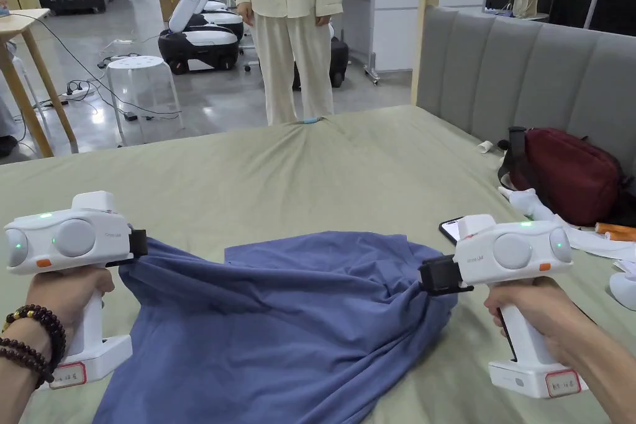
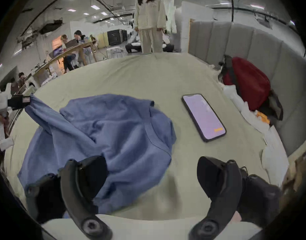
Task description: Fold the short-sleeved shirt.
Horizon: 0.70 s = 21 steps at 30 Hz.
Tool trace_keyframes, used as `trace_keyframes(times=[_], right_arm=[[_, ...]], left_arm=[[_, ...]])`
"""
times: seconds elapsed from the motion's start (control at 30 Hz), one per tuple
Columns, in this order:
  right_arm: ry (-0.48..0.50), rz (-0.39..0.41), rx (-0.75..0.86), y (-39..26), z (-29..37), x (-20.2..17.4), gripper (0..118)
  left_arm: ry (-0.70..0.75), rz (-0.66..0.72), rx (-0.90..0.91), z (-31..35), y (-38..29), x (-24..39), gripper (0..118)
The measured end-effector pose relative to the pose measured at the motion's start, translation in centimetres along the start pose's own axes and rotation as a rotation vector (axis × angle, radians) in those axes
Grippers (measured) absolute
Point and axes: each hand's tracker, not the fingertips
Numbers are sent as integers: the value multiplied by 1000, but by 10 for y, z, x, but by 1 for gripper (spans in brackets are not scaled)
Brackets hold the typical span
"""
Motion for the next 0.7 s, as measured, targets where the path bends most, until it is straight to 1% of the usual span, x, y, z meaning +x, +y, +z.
trace_keyframes(times=[0.07, 0.17, 0.2, 0.23, 0.27, 0.3, 0.33, 0.37, 0.4, 0.43, 0.47, 0.5, 0.57, 0.63, 0.7], right_arm=[[-35, 7, -21, -8, -8, 3, 103], [-16, -10, -53, -15, -25, 6, 103], [-9, -13, -60, -16, -31, 6, 100], [-9, -11, -68, -16, -37, 4, 92], [-12, -4, -77, -16, -42, 2, 89], [-7, 8, -94, -15, -50, 0, 89], [14, 15, -113, -16, -55, -4, 76], [13, 10, -103, -16, -55, -9, 67], [-18, 37, -85, -15, -53, -14, 64], [10, 80, -68, -14, -51, -18, 47], [61, 84, -42, -13, -49, -22, 21], [78, 66, 3, -12, -45, -27, 9], [13, 112, 60, -5, -36, -39, 9], [18, 138, 172, 9, -24, -53, 9], [34, 128, 267, 31, -9, -69, 9]], left_arm=[[-1, -2, -1, -2, 2, 1, 3], [7, -19, -2, -11, 5, 2, 3], [7, -21, -2, -14, 5, 3, 3], [9, -21, -2, -17, 5, 3, 3], [10, -21, -3, -19, 5, 3, 3], [10, -21, -4, -21, 5, 2, 3], [9, -25, -6, -23, 4, 1, 3], [9, -29, -6, -24, 3, 1, 3], [11, -34, -6, -25, 3, 1, 3], [11, -38, -4, -26, 2, -1, 3], [11, -39, -2, -27, 1, -2, 3], [12, -38, 3, -21, 0, 0, 3], [29, -30, 31, -17, 0, -2, 3], [30, -8, 78, -3, 6, -6, 3], [36, 17, 131, 11, 22, -15, 3]])
